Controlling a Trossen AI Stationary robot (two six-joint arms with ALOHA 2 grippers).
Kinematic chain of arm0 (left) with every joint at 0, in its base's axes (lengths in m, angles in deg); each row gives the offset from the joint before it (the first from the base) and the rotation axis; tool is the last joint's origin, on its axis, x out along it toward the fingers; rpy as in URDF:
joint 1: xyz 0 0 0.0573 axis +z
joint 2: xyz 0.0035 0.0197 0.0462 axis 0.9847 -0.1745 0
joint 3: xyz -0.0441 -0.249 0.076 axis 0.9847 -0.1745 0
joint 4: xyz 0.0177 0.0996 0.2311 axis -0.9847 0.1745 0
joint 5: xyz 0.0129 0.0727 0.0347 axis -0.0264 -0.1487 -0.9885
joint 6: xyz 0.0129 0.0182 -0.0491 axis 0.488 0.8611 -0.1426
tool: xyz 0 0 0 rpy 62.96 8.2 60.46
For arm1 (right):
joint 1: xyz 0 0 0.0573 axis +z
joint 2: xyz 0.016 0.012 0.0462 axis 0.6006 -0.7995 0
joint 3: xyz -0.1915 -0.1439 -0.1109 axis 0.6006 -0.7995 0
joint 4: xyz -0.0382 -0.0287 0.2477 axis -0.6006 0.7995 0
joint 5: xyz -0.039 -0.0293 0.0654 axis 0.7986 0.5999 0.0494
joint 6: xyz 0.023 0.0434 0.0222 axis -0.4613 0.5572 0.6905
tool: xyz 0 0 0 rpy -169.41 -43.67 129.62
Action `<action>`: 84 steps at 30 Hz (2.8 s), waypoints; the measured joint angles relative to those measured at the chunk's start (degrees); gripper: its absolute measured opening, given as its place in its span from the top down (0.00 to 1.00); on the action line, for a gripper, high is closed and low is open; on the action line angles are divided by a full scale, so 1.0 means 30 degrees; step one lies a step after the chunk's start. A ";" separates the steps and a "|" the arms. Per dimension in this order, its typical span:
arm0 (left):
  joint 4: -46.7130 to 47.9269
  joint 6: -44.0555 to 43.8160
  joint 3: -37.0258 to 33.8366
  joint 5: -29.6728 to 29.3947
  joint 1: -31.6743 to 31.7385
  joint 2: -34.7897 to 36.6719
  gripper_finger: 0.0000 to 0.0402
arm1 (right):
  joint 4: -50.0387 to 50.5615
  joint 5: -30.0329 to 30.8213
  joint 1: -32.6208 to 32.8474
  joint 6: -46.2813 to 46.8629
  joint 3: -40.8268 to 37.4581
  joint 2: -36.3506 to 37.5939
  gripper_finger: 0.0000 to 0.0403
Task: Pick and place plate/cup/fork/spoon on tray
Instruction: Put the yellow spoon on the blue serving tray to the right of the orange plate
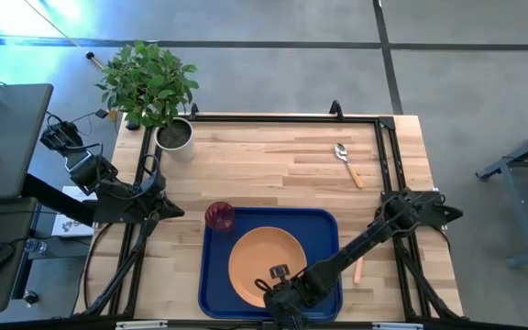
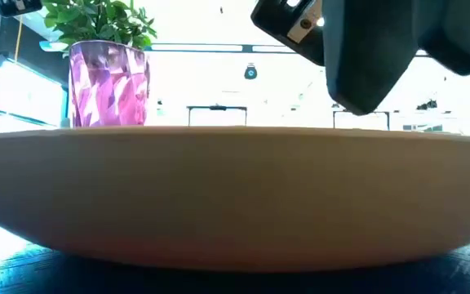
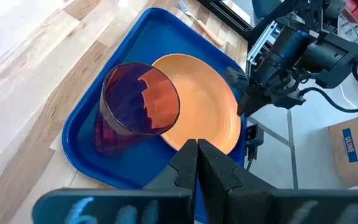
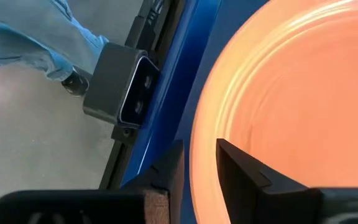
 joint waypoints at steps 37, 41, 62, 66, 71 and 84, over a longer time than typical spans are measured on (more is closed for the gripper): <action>-0.0109 0.6579 -0.0007 -0.2716 0.0000 0.0000 0.79 | 0.6305 1.2734 -0.2831 1.3793 0.0022 0.4724 0.72; -0.0097 0.7199 -0.0007 -0.2839 0.0000 0.0000 0.79 | 0.6891 1.2709 -0.3541 1.3797 0.0022 0.5029 0.65; -0.0087 0.8634 -0.0007 -0.7751 0.0538 0.0015 0.79 | 1.7224 1.0502 -0.8281 1.1263 0.0007 0.9200 0.60; -0.0117 0.9198 -0.0007 -0.7866 0.1862 -0.0022 0.80 | 1.7917 0.9630 -0.9805 0.8983 0.0007 0.9318 0.60; -0.1194 1.0985 -0.0007 -0.7026 0.3923 -0.0240 0.80 | 1.8230 0.9267 -1.1548 0.6345 0.0007 0.9347 0.60; -0.3749 1.4032 -0.0007 -0.4952 0.8220 -0.0467 0.80 | 1.8236 0.8224 -1.6010 0.1740 0.0000 0.9347 0.60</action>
